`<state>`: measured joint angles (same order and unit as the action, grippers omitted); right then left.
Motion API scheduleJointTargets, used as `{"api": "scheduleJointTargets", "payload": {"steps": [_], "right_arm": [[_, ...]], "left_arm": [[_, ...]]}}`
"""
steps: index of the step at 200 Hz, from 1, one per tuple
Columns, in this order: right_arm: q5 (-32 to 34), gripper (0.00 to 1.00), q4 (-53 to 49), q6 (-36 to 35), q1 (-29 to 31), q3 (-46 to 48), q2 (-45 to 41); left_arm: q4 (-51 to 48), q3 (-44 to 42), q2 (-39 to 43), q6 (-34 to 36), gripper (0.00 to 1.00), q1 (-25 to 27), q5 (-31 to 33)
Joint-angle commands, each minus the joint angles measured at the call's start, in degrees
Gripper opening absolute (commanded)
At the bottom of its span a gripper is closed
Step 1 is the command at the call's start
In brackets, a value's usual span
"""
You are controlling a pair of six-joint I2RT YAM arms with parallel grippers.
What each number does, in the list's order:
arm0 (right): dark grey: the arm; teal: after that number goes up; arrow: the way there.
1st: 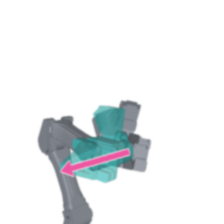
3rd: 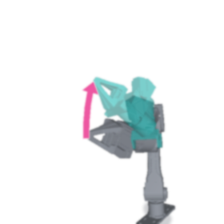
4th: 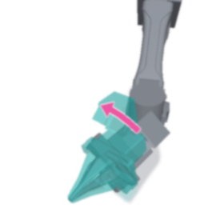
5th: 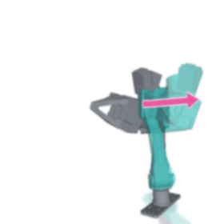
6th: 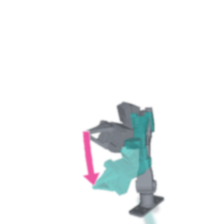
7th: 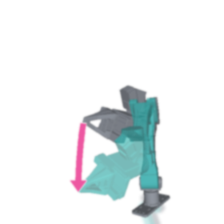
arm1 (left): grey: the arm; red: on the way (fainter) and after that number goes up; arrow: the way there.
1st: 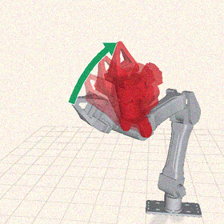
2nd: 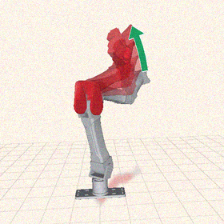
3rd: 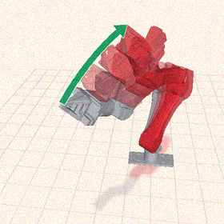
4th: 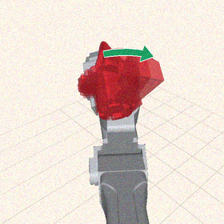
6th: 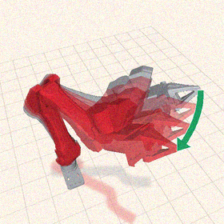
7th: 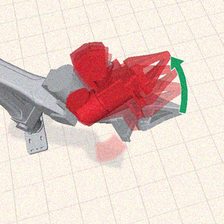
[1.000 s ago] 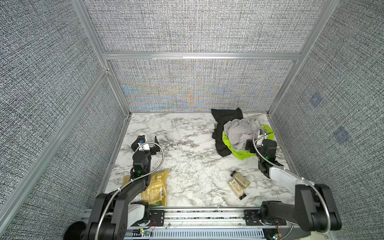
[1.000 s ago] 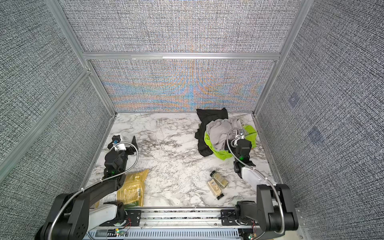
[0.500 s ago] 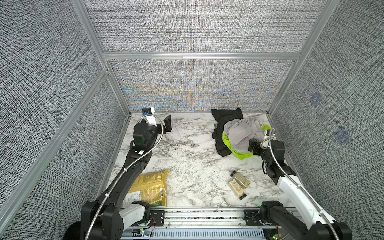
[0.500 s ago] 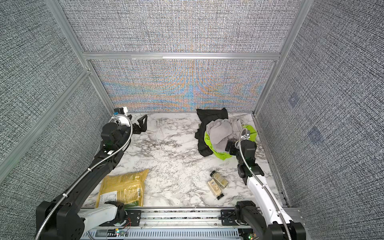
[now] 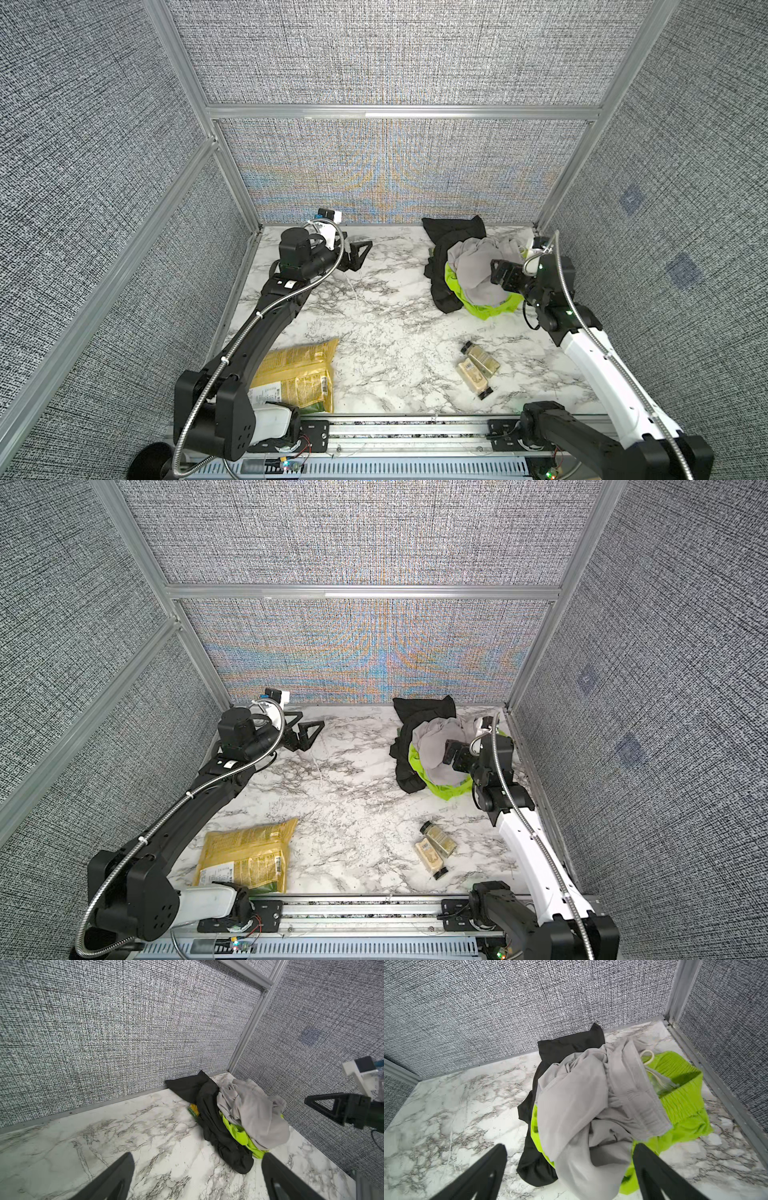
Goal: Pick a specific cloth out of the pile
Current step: 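Reach the right gripper toward the clothes pile while the left arm lifts aside, then push the right gripper into the pile and grasp the lime-green shorts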
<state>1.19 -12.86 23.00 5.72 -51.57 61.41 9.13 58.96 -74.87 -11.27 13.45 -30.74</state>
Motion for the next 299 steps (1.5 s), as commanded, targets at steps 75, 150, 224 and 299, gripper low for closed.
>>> {"api": "scheduleJointTargets", "payload": {"steps": [75,150,224,299], "right_arm": [[3.18,0.86,-6.96,4.33,-1.34,-0.02,1.22],[-14.74,0.65,-2.46,6.25,-12.66,5.0,3.17],[-21.5,0.89,1.44,8.07,-8.17,0.76,17.07],[-13.43,0.13,0.91,7.43,-8.09,-13.8,28.96]], "left_arm": [[3.17,-1.43,1.71,-1.21,0.99,0.39,-5.89],[2.0,-1.04,1.09,-0.69,0.99,1.31,-5.18],[0.72,-0.51,0.6,0.28,0.99,1.84,-4.61],[0.5,-0.42,0.6,0.54,0.99,2.01,-4.91]]}}
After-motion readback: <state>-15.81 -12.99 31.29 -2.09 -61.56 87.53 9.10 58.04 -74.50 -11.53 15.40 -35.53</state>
